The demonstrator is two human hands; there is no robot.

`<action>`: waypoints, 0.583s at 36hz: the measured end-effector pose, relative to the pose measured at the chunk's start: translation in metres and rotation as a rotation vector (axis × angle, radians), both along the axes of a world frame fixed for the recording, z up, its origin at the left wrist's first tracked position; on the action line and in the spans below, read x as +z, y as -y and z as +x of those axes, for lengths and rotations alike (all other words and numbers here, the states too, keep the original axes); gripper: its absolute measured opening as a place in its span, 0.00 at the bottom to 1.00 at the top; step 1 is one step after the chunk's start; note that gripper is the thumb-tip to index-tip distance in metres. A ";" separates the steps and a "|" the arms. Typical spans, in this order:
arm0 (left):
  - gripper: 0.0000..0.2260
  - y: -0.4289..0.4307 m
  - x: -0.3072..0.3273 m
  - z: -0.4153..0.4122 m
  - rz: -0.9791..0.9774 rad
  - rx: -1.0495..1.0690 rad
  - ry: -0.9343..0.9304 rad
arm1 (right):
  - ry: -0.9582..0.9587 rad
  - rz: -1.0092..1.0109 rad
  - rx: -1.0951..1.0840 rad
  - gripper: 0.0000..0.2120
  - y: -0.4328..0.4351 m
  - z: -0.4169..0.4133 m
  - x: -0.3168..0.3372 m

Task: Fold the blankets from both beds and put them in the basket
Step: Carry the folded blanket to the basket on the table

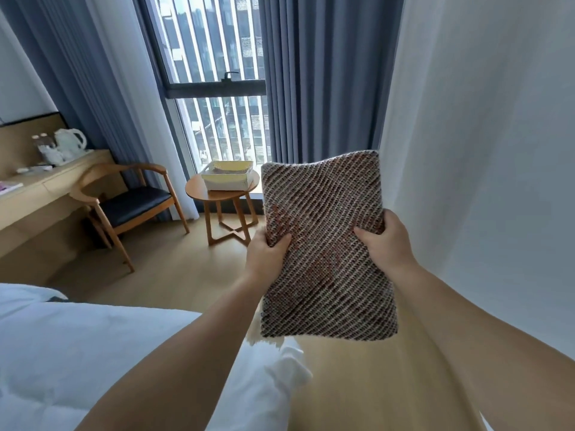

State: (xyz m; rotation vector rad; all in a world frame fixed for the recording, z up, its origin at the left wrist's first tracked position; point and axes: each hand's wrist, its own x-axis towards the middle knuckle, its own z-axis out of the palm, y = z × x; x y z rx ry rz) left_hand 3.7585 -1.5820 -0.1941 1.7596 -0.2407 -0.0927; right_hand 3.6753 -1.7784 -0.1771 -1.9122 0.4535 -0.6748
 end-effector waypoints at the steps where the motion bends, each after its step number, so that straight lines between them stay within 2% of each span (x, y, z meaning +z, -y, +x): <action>1: 0.19 0.006 -0.002 0.009 -0.004 -0.004 -0.002 | -0.001 0.003 0.002 0.21 0.007 0.010 -0.002; 9: 0.09 0.074 -0.016 0.091 -0.010 -0.001 0.007 | -0.017 0.027 0.036 0.19 0.082 0.097 -0.019; 13: 0.13 0.121 -0.020 0.134 -0.008 0.032 -0.006 | -0.023 0.023 0.074 0.19 0.132 0.146 -0.025; 21: 0.12 0.203 -0.014 0.211 -0.045 0.099 -0.018 | -0.007 0.019 0.166 0.15 0.221 0.239 -0.011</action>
